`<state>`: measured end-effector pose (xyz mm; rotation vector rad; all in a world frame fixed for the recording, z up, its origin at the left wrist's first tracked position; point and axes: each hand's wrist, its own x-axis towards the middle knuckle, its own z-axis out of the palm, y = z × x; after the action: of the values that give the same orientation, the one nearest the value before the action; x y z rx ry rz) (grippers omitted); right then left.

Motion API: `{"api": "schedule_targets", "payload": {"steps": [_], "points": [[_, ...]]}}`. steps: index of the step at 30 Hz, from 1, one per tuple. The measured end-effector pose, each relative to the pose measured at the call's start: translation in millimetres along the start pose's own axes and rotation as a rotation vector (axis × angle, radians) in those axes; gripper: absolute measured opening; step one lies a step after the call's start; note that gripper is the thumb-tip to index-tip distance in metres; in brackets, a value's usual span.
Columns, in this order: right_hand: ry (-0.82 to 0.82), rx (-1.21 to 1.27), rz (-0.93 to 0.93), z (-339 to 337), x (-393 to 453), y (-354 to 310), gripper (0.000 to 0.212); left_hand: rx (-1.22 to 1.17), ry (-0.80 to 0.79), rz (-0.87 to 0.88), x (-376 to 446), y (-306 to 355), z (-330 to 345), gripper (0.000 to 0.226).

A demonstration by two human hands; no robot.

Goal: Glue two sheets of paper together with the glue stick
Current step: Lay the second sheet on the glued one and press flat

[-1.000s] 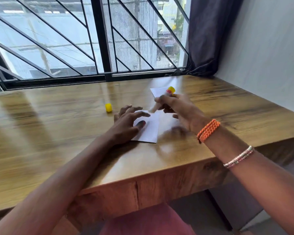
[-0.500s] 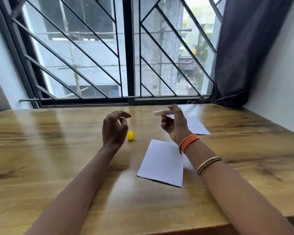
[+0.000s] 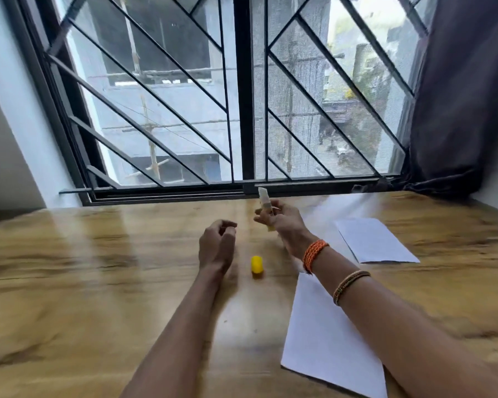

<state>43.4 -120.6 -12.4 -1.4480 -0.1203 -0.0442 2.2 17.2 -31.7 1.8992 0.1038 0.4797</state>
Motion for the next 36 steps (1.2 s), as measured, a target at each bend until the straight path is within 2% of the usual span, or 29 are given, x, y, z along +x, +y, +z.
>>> {"api": "schedule_targets", "payload": {"steps": [2,4,8,10,13,21,23,26,28,30,33,36], "points": [[-0.073,-0.046,-0.073,6,3,1,0.020,0.003,0.000,0.016,4,-4,1,0.036],[-0.108,-0.116,-0.120,12,5,4,0.028,-0.018,0.050,0.021,6,-6,1,0.025],[-0.129,-0.329,-0.193,15,12,14,0.023,-0.105,0.236,-0.019,5,-7,-1,0.029],[-0.137,-0.405,-0.197,14,14,17,0.022,-0.123,0.267,-0.037,5,-7,-2,0.030],[-0.151,-0.475,-0.167,12,15,18,0.026,-0.104,0.233,-0.042,4,-5,-2,0.030],[-0.257,-0.412,-0.142,14,10,14,0.024,-0.023,0.158,-0.015,1,-4,-2,0.029],[-0.256,-0.429,-0.116,15,10,12,0.030,-0.022,0.154,-0.006,0,-3,-3,0.028],[-0.316,-0.438,-0.025,11,10,4,0.056,-0.047,0.138,0.005,-3,-2,-4,0.027],[-0.293,-0.400,0.004,4,10,-8,0.073,-0.038,0.102,0.025,-4,1,-5,0.022],[-0.192,-0.395,-0.036,-9,9,-20,0.075,0.021,0.076,0.127,-9,8,-4,0.019],[-0.044,-0.481,-0.087,-39,5,-30,0.050,0.253,0.094,0.461,-20,14,-6,0.019],[0.147,-0.665,-0.140,-82,-5,-31,0.028,0.448,0.038,0.762,-35,25,-9,0.021]]}}
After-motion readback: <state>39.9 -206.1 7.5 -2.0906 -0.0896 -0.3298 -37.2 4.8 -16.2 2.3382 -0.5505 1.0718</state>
